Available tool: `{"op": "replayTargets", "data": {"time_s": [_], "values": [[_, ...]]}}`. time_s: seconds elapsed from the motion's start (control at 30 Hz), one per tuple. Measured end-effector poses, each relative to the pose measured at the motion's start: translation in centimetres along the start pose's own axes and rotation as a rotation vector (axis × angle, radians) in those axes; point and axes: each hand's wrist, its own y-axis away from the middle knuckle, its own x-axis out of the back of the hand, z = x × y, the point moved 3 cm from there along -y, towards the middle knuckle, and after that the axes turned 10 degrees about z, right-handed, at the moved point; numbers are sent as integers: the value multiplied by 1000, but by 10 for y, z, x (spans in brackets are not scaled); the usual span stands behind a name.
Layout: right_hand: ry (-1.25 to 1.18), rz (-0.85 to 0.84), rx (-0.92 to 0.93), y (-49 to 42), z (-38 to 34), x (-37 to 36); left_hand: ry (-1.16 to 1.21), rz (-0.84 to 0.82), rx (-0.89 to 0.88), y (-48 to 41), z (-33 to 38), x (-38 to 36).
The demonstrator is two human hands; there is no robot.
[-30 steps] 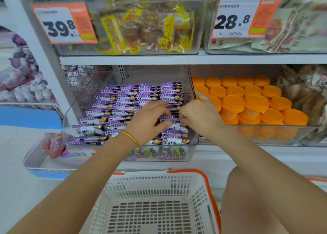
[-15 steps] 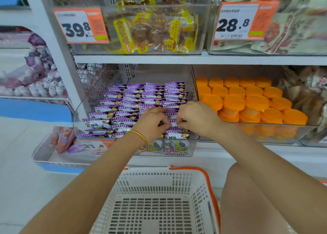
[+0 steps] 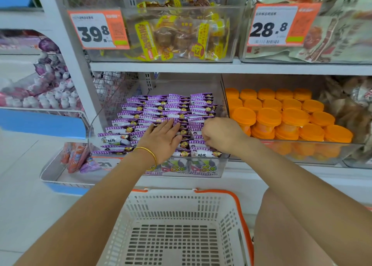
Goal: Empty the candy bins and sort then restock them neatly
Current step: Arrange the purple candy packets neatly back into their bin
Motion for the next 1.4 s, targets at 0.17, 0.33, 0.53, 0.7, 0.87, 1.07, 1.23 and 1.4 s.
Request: {"op": "replayTargets", "data": {"time_s": [0.17,0.33,0.53,0.7,0.87,1.07,1.23,1.4], "values": [[-64,-32,-10,0,4,4,-19,-9,-48,0,-10,-3],[-18,-136,16,-1,-3,1,79,45,-79,-1,-10,0],[-149,122,-69,-15,-7,13,144,422,131,18,-56,22],[-228,208,5,-35,-40,3,-26,151,231,31,-92,16],[-178,-157,-33,-33,-62,-28,-77,-20,220,31,-100,7],[-212,-70,-66,-36,-54,-32,-61,-1,219,27,-96,12],[-211,-152,-81,-46,-45,-33,-48,113,174,-9,-87,29],[-234,15,-209,-89,-12,-28,-27,86,142,-69,-78,25]]}}
